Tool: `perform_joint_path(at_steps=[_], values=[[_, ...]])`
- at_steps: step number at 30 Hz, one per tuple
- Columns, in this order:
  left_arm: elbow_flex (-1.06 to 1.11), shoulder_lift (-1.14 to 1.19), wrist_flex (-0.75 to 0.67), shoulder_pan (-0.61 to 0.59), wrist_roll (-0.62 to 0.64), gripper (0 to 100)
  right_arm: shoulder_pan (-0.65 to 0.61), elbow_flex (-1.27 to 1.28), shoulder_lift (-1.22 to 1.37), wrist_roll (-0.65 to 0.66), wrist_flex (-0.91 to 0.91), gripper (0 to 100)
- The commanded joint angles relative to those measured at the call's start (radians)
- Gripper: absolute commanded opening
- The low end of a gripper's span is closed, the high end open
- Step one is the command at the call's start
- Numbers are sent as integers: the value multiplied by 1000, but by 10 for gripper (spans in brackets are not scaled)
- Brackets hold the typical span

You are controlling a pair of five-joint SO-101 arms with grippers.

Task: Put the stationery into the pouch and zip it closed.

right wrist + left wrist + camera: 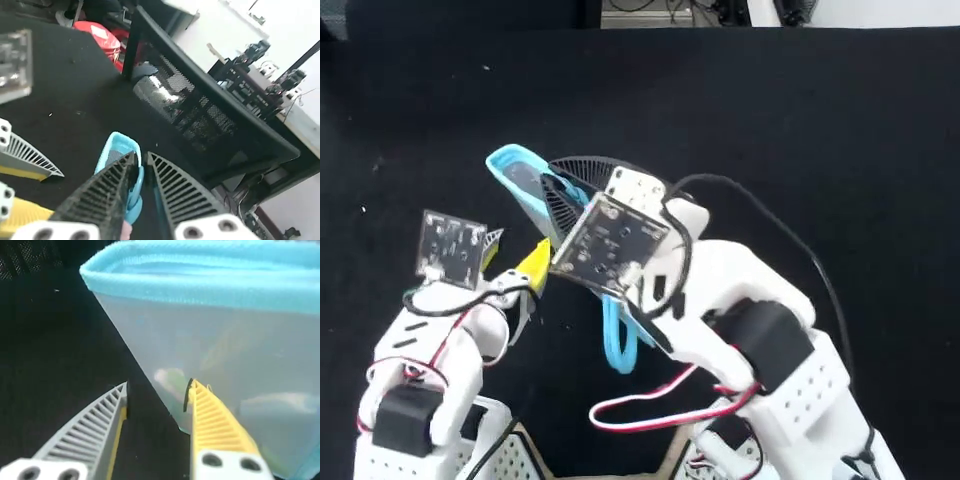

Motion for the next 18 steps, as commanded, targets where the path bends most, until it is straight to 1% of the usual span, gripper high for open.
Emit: perform_joint_path(at_steps=[1, 2, 6, 9, 10, 13, 15, 18], values=[[54, -176, -29, 15, 18, 198, -11, -50, 22, -11, -38, 11], [62, -199, -28, 16, 43, 202, -11, -50, 25, -11, -46, 11], [44, -172, -29, 22, 160, 209, -14, -65, 31, -11, -49, 11], [31, -184, -28, 116, 195, 278, -9, -88, 31, -11, -48, 11], [27, -184, -25, 157, 203, 293, -9, -94, 31, -11, -48, 11], [18, -184, -5, 246, 192, 283, -8, -93, 30, -11, -40, 11], [-1, -186, 25, 271, 178, 281, -8, -93, 31, -9, -23, 11], [-64, -186, 84, 277, 175, 284, -8, -91, 31, -9, -18, 11]])
